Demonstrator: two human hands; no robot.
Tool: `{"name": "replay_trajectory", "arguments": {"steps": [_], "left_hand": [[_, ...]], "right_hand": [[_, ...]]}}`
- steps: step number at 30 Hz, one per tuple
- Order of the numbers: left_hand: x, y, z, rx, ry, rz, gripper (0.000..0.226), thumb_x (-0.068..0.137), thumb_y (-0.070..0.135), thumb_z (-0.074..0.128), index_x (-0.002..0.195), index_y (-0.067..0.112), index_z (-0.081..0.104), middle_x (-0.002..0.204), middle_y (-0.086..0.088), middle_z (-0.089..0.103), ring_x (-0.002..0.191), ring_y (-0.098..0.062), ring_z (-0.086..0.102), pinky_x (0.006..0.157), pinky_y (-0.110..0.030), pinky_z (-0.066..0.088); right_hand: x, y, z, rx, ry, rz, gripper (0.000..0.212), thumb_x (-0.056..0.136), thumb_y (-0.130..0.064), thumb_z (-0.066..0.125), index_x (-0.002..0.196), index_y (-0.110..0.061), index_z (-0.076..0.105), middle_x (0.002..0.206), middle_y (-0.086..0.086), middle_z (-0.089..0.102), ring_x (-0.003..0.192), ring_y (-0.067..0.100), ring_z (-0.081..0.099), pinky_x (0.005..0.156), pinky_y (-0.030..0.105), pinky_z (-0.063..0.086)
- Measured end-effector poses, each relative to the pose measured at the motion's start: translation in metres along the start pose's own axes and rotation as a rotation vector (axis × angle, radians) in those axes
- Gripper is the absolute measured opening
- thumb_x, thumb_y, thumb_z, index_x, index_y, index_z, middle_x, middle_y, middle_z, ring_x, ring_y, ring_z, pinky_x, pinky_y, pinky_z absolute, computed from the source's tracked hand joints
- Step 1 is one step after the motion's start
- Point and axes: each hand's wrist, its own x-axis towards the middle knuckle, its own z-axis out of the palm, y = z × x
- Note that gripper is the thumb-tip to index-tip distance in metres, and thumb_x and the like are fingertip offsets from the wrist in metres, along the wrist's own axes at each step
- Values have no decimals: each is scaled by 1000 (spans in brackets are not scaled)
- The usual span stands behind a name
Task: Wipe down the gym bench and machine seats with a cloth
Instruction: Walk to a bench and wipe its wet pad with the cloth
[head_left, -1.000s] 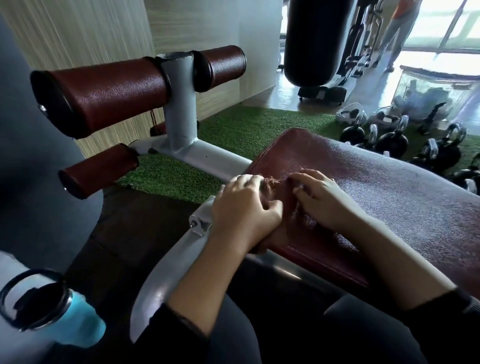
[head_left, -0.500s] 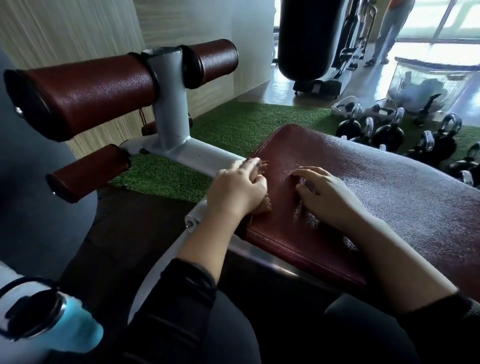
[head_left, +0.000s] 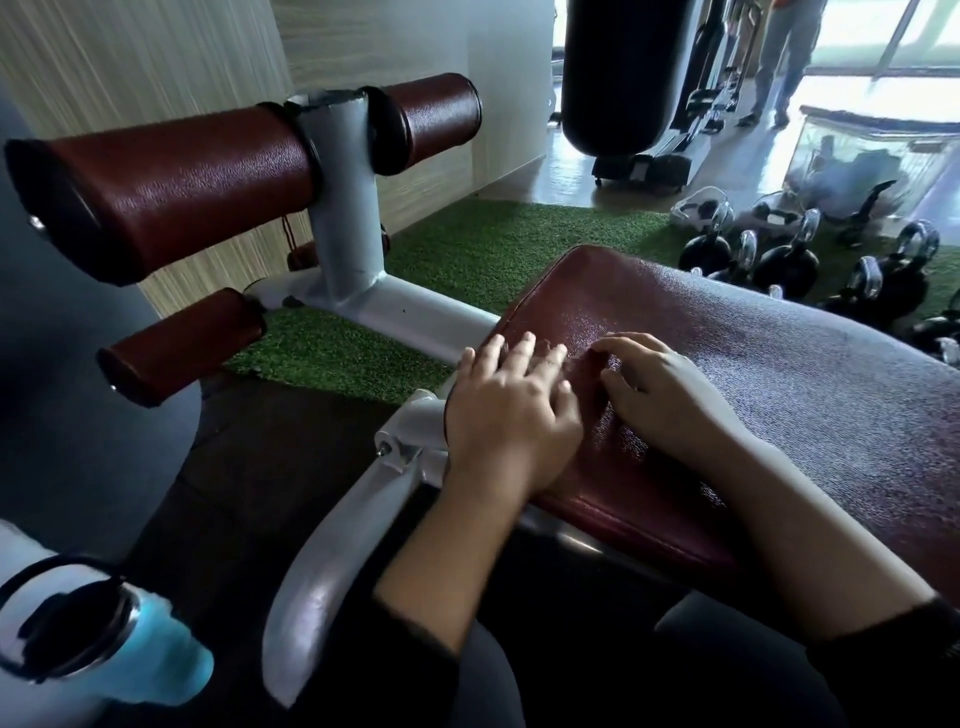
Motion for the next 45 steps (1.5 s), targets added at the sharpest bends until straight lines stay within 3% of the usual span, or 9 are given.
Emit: {"name": "replay_trajectory", "arguments": {"steps": [4, 8, 12, 17, 21, 27, 31, 34, 45], "left_hand": [[20, -11, -13, -176, -72, -281, 52, 98, 39, 31, 149, 34, 31, 154, 0, 33, 136, -29, 35, 108, -36, 29], [-3, -24, -6, -305, 69, -477, 46, 99, 37, 34, 140, 21, 43, 131, -13, 54, 117, -33, 52, 94, -38, 40], [-45, -3, 13, -63, 264, -279, 52, 95, 35, 34, 139, 12, 51, 138, -16, 51, 122, -40, 48, 105, -49, 36], [-22, 13, 6, 31, 91, 19, 61, 91, 41, 20, 141, 24, 49, 150, -5, 43, 140, -30, 32, 117, -47, 12], [37, 6, -3, 34, -120, -129, 53, 99, 40, 23, 151, 33, 25, 161, 0, 18, 146, -25, 16, 118, -42, 8], [55, -16, -26, -366, -230, -263, 56, 101, 43, 33, 153, 25, 24, 159, -7, 24, 143, -26, 26, 114, -37, 21], [31, -33, -31, -414, 25, -282, 42, 100, 27, 41, 139, 15, 48, 139, -12, 52, 126, -29, 49, 97, -31, 38], [21, -37, -30, -478, 51, -359, 37, 100, 20, 38, 130, 12, 58, 131, -13, 60, 122, -30, 51, 90, -26, 35], [25, -19, -17, -442, 33, -136, 43, 101, 25, 41, 143, 17, 45, 147, -2, 47, 136, -18, 41, 109, -27, 31]], "right_hand": [[-2, -1, -2, 21, 7, 18, 34, 91, -22, 51, 125, -23, 57, 134, -5, 52, 121, 18, 49, 104, 32, 36], [-3, -2, -3, 10, 4, 15, 34, 92, -22, 50, 126, -22, 56, 137, -5, 50, 124, 18, 47, 106, 32, 34], [-2, 0, -1, 16, 5, 8, 35, 92, -21, 50, 126, -22, 56, 137, -4, 50, 125, 18, 46, 108, 33, 33], [0, 2, 0, 87, 33, -8, 34, 92, -12, 49, 124, -16, 59, 134, 0, 54, 126, 17, 46, 108, 37, 33], [0, 3, 0, 107, 50, -6, 33, 90, -7, 48, 120, -14, 62, 129, 3, 57, 124, 16, 47, 107, 27, 31], [8, -21, 4, 148, 99, -111, 30, 91, -14, 52, 120, -12, 60, 124, 7, 57, 114, 20, 53, 93, 13, 29], [30, -55, 22, 214, 11, -175, 33, 96, -27, 47, 126, -18, 56, 133, 2, 52, 124, 18, 47, 108, 30, 33], [43, -64, 31, 73, -141, -137, 37, 98, -41, 36, 134, -37, 46, 148, -11, 35, 139, 7, 25, 118, 44, 7], [40, -11, 3, -66, -118, 87, 46, 95, -28, 39, 140, -37, 39, 155, -6, 25, 145, 19, 12, 115, 50, 0]]}}
